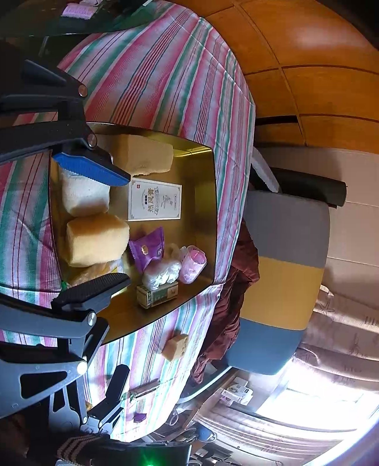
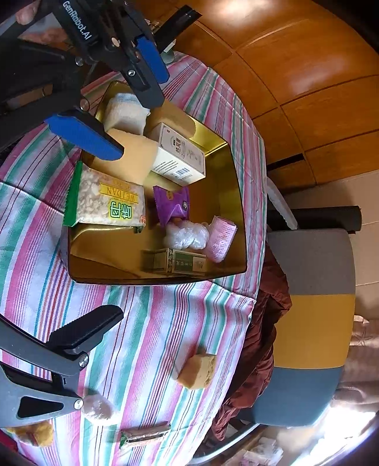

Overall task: Organize objects
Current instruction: 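Move both open tools back toward the remaining items on the table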

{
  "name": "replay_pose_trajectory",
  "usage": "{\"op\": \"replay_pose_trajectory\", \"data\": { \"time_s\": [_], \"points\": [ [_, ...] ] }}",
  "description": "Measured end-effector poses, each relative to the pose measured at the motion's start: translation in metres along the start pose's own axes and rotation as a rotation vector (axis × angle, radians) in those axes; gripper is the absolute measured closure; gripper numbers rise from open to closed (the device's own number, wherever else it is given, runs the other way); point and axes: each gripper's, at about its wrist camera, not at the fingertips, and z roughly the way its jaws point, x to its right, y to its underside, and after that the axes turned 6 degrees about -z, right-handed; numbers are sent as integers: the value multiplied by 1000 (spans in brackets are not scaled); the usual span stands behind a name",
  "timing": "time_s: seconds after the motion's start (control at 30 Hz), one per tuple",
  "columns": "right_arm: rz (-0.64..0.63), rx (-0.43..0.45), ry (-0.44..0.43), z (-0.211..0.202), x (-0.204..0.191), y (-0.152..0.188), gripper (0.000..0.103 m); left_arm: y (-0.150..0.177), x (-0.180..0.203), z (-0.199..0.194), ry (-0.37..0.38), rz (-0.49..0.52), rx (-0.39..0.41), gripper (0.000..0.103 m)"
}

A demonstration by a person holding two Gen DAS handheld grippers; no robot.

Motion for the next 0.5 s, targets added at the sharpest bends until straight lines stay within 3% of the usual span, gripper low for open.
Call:
{"op": "replay_pose_trajectory", "data": {
  "time_s": [0.5],
  "points": [
    [50,9,39,-5,23,6,2,3,12,-2,-2,49,10,40]
  ]
}}
